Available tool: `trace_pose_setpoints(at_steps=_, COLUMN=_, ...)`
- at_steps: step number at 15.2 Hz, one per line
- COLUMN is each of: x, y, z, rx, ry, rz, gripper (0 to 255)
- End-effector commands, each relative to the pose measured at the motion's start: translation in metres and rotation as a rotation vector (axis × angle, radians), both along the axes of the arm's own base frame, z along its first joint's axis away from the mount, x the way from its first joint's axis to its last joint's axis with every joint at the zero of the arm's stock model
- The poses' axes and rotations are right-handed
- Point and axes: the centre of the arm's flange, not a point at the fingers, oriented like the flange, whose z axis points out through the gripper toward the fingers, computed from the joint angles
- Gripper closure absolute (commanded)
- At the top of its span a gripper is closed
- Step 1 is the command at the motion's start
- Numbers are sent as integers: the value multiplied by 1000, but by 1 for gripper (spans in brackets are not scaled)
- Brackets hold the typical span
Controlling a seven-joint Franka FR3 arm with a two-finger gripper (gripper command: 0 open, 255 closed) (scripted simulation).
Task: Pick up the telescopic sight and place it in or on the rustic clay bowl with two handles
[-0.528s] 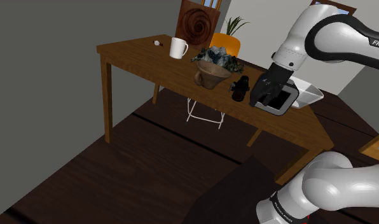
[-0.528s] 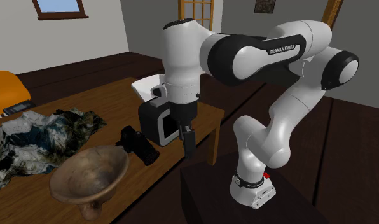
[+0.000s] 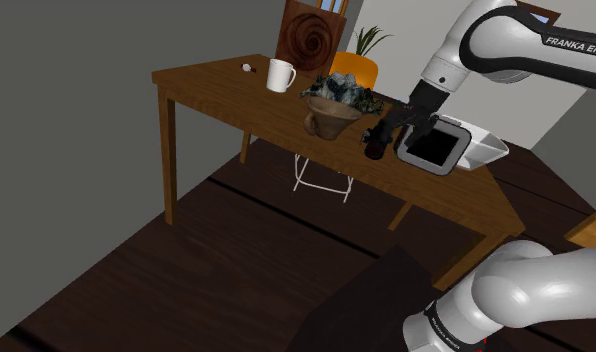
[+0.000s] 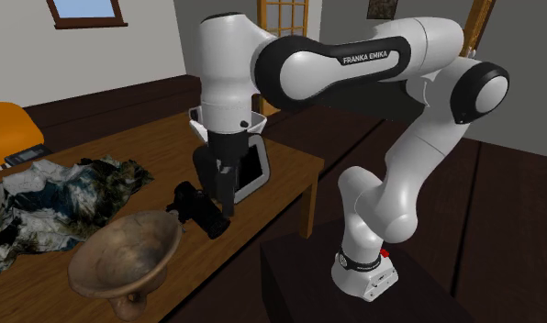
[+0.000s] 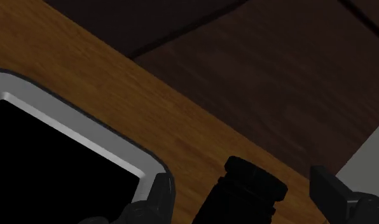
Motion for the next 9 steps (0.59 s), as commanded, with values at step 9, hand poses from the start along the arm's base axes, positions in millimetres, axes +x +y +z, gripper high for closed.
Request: trace_pose_setpoints(at_steps=9, x=57, y=-67, z=15, rx=29, ry=-73, rz=-278, gripper=0)
